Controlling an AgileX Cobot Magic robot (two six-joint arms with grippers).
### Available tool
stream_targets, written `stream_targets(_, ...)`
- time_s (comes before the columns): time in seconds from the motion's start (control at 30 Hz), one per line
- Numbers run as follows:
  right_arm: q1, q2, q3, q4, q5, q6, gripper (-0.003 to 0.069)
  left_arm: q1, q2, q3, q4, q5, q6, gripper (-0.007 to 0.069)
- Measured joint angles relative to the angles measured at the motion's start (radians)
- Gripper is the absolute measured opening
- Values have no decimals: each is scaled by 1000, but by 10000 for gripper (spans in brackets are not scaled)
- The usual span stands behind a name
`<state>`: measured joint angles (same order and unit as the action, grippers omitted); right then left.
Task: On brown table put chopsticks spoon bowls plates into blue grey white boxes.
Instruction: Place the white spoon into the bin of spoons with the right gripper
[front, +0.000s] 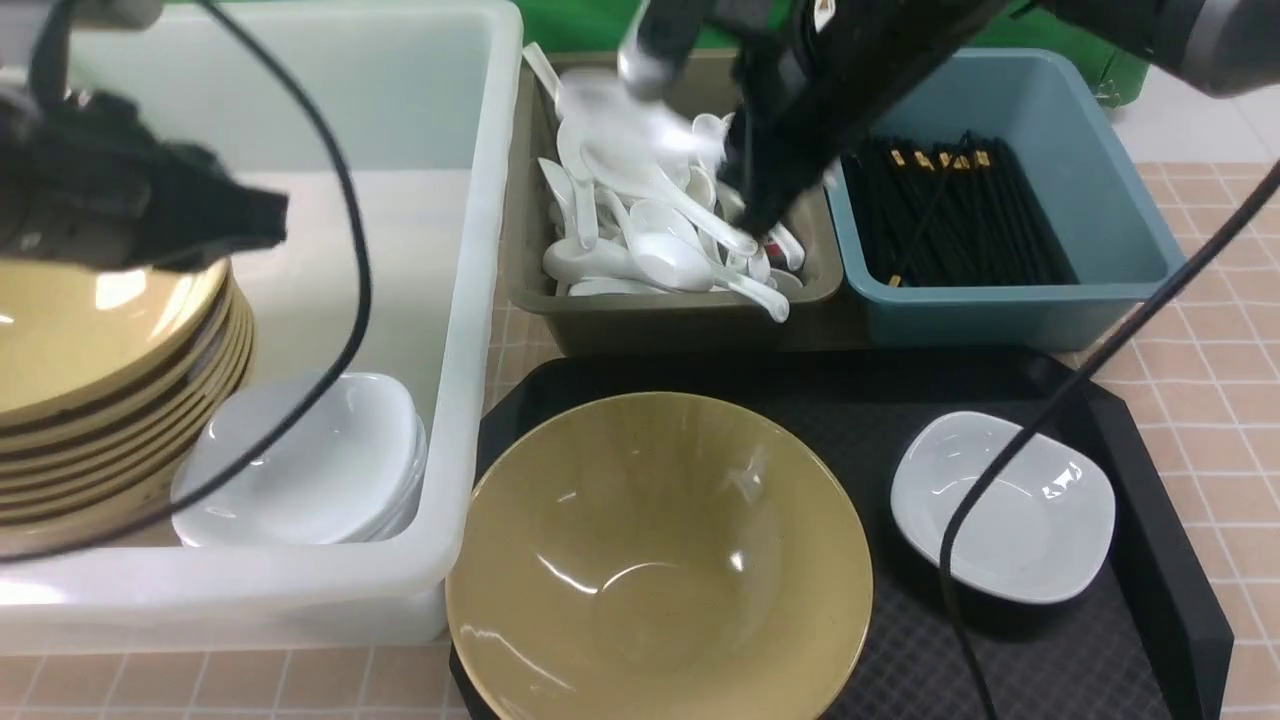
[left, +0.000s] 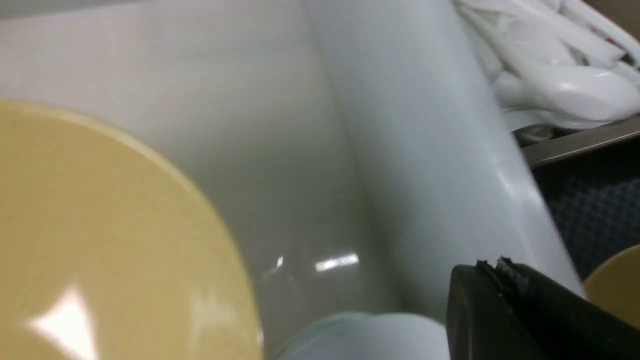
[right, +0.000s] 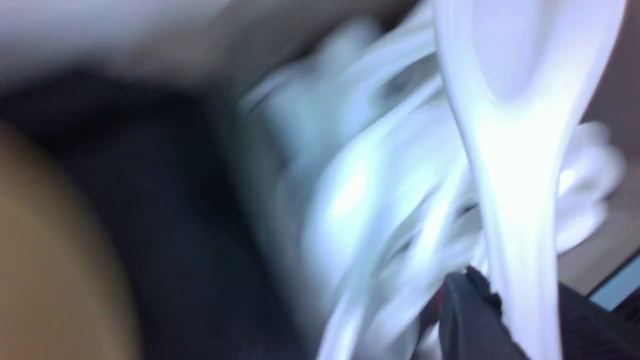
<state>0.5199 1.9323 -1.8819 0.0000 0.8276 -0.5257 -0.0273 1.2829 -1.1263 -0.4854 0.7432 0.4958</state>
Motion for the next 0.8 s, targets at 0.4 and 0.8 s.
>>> stream_targets(0.4, -39, 179, -2, 0, -318, 318, 420, -28, 140, -155, -218, 197, 261, 2)
stream_targets(0.8, -40, -7, -208, 0, 326, 182, 587, -373, 387, -421, 184, 289, -41, 76)
